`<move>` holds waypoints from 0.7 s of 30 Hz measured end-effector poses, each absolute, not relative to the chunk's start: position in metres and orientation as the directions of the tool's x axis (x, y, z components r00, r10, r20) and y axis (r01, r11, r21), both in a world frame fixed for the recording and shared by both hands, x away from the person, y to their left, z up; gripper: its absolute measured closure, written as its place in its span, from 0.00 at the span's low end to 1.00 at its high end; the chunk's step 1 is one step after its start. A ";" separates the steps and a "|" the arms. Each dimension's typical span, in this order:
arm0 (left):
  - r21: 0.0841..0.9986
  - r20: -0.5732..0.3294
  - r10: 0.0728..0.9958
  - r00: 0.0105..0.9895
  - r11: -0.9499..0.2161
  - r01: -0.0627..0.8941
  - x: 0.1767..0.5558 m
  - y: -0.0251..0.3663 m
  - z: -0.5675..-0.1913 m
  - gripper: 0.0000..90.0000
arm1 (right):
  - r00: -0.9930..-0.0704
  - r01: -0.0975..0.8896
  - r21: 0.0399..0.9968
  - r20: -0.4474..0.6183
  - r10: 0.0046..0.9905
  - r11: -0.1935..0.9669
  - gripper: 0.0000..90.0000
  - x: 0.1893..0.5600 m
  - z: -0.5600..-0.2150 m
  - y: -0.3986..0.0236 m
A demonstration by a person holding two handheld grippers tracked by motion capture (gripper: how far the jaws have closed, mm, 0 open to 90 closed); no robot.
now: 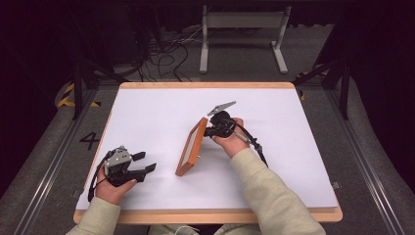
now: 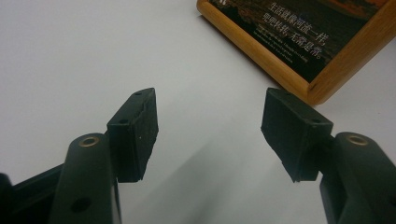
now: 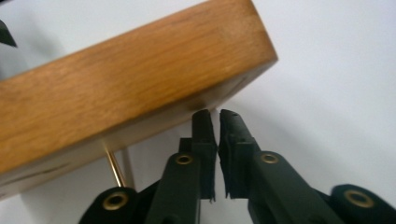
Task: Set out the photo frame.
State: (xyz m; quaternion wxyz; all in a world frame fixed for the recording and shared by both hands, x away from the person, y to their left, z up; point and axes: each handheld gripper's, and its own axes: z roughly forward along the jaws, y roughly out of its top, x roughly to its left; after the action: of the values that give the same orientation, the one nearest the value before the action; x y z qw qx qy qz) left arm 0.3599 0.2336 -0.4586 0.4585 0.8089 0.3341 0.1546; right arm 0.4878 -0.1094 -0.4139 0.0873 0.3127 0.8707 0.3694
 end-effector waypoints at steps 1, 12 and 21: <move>0.845 -0.057 0.682 0.729 -0.355 0.399 0.360 0.233 -0.459 0.41 | -0.789 0.477 0.694 0.066 0.611 0.540 0.90 0.487 -0.413 -0.110; 0.845 -0.059 0.686 0.725 -0.352 0.402 0.361 0.232 -0.459 0.41 | -0.778 0.462 0.650 -0.029 0.627 0.603 0.71 0.468 -0.384 -0.124; 0.844 -0.057 0.685 0.726 -0.355 0.402 0.361 0.231 -0.458 0.40 | -0.793 0.443 0.658 -0.030 0.609 0.609 0.66 0.442 -0.355 -0.133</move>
State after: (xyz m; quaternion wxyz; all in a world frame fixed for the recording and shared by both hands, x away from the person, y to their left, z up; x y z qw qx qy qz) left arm 0.3612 0.2314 -0.4585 0.4576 0.8085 0.3360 0.1547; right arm 0.4421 -0.1327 -0.3549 0.1261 0.2960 0.8881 0.3283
